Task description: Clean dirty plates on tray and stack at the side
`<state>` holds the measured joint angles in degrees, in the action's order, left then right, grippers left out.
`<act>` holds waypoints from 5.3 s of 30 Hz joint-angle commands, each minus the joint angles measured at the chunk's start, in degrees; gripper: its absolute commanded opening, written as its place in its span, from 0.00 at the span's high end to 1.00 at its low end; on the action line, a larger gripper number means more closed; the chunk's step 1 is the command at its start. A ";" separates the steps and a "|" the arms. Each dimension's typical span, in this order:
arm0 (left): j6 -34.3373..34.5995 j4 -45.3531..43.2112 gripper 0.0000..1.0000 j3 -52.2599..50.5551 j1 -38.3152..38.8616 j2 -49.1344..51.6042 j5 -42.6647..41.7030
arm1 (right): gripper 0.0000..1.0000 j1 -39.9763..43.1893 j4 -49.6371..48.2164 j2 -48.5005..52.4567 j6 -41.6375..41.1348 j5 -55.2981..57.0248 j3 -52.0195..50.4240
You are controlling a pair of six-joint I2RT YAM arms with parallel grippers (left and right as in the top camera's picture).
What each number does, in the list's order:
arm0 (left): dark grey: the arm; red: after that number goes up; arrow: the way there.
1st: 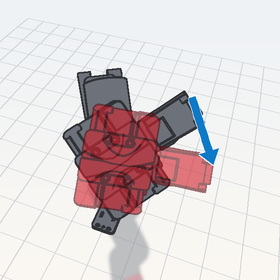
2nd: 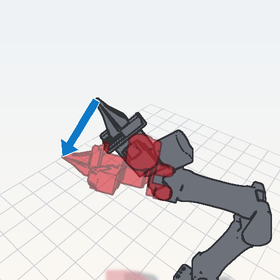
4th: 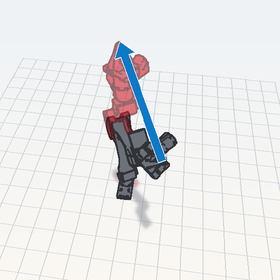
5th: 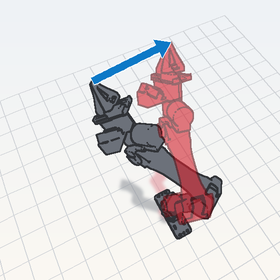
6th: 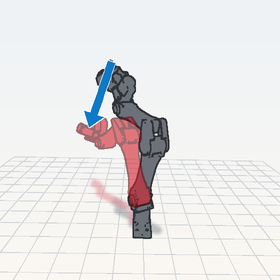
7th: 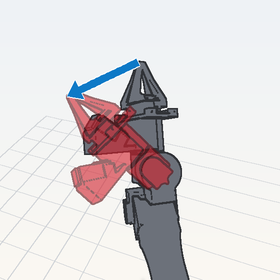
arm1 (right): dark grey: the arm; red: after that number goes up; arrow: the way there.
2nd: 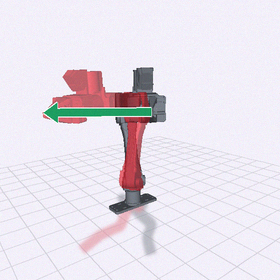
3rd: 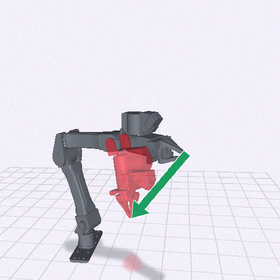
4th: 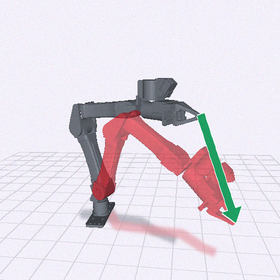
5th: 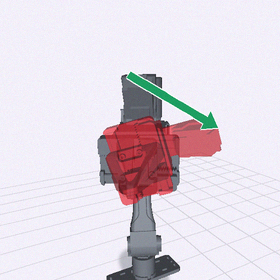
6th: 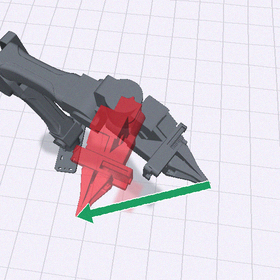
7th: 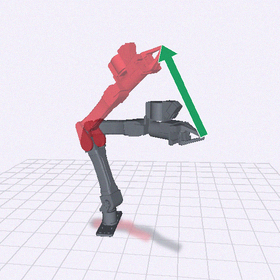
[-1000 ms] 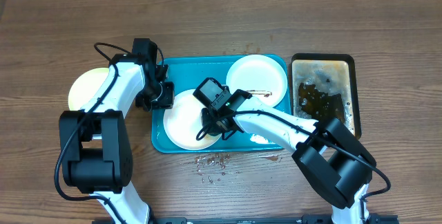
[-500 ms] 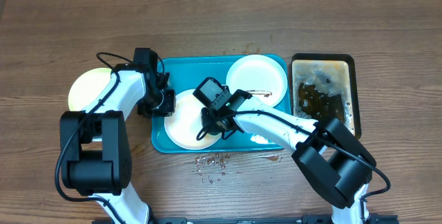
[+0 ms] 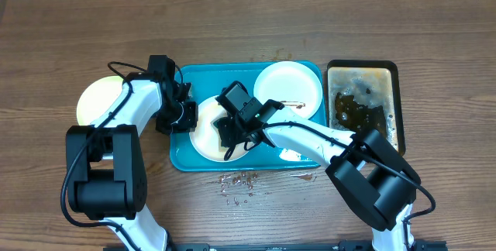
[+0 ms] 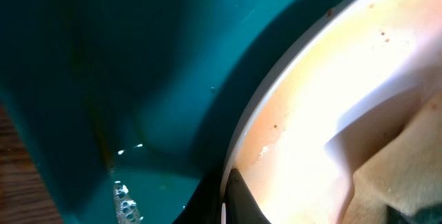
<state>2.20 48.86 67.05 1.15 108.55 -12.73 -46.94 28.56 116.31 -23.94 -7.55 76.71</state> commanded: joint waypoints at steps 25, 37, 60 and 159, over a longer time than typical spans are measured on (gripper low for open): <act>3.19 0.83 0.96 2.51 0.37 -2.54 0.28 | 0.96 2.91 9.84 -9.05 2.51 4.87 3.87; 5.81 1.44 0.96 3.43 0.42 -13.20 9.46 | 0.96 22.03 24.57 -19.41 0.24 6.69 4.04; 11.41 7.45 0.96 5.51 14.58 -18.99 46.66 | 0.96 43.80 31.89 -19.10 10.80 9.18 0.02; 12.85 2.03 0.96 5.86 -22.95 -23.96 24.26 | 0.96 43.80 23.23 -30.75 9.22 7.48 -10.69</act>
<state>13.85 51.94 71.64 -17.47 84.14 15.99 -2.83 51.92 85.89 -15.20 0.19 65.08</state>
